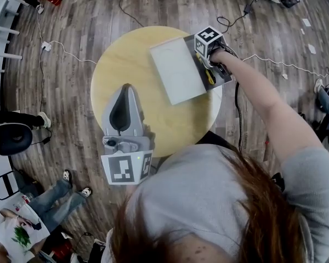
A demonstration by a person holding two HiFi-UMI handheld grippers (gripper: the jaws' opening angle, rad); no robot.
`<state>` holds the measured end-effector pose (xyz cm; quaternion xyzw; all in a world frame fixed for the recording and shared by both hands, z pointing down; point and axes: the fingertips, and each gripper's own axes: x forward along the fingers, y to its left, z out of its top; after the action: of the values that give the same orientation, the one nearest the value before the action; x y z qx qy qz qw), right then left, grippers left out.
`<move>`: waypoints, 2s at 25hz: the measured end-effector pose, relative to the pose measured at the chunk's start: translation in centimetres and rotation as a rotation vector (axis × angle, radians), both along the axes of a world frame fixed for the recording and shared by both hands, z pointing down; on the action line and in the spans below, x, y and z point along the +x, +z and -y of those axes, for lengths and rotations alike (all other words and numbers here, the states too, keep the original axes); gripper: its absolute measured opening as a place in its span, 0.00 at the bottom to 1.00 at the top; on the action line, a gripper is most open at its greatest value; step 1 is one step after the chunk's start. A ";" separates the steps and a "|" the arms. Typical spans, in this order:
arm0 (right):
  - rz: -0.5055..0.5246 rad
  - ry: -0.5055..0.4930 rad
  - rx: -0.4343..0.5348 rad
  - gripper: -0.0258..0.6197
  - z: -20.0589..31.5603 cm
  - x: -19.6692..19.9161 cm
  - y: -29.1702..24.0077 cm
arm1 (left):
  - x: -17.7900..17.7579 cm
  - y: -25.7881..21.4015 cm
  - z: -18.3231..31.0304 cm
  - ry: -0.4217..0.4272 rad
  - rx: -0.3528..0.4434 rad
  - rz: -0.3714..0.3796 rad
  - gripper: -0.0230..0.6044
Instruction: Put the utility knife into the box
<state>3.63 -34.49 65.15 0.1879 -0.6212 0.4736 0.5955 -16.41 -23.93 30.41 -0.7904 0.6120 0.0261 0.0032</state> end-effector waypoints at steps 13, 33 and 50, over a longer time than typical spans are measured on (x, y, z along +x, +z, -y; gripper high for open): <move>-0.019 -0.001 -0.006 0.23 0.3 0.0 0.7 | -0.8 0.5 0.3 -0.003 -0.015 -0.007 0.03; -0.042 -0.038 0.001 0.23 -0.1 0.0 0.8 | -1.0 0.3 -0.1 -0.014 -0.022 -0.005 0.03; -0.034 -0.066 0.005 0.24 -0.1 -0.2 0.7 | -1.2 -0.3 -0.4 -0.024 -0.004 0.000 0.03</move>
<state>3.43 -34.38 65.81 0.1767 -0.6178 0.4488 0.6210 -17.57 -23.57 30.11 -0.7830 0.6215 0.0247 0.0019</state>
